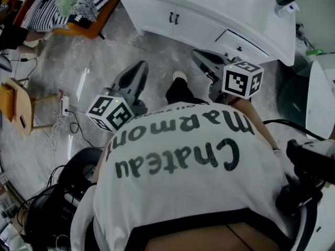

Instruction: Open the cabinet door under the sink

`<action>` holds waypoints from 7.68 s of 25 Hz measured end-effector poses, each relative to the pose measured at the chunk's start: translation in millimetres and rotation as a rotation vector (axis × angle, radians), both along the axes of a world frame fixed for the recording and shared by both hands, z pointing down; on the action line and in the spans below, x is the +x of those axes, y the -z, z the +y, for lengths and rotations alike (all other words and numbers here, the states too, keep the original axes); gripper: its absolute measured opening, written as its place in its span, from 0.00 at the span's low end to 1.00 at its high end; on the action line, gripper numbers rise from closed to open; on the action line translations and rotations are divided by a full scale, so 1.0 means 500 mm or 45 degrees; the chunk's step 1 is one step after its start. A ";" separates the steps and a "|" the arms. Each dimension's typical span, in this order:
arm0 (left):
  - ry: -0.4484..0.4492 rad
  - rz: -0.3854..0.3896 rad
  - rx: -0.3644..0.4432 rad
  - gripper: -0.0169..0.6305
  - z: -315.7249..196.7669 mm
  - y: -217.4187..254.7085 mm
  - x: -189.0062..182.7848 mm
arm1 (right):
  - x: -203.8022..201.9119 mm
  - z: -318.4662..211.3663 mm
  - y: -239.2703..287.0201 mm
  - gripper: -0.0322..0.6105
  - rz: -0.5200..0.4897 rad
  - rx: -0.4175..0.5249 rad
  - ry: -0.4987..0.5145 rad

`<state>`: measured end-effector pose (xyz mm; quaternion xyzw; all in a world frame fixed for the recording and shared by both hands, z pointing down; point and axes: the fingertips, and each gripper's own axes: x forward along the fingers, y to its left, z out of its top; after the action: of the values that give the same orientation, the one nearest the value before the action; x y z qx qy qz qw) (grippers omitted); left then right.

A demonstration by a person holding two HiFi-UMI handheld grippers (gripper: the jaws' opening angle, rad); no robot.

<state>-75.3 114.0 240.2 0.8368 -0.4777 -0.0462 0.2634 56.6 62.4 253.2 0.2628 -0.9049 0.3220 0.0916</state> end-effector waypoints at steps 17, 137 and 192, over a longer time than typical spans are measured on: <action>-0.008 0.007 -0.061 0.04 -0.250 0.000 -0.002 | -0.010 -0.250 -0.007 0.07 0.066 -0.003 -0.021; -1.489 -1.161 -0.239 0.12 -0.523 -0.731 0.030 | -0.130 -0.424 -0.669 0.11 0.694 -0.207 -0.035; -1.720 -1.544 -0.205 0.12 -0.387 -0.765 -0.153 | -0.087 -0.259 -0.683 0.11 1.057 -0.224 0.453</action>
<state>-151.7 -79.4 622.9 0.7985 0.0559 0.5994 -0.0043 13.2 -66.9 594.8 0.2015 -0.7920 0.2443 0.5220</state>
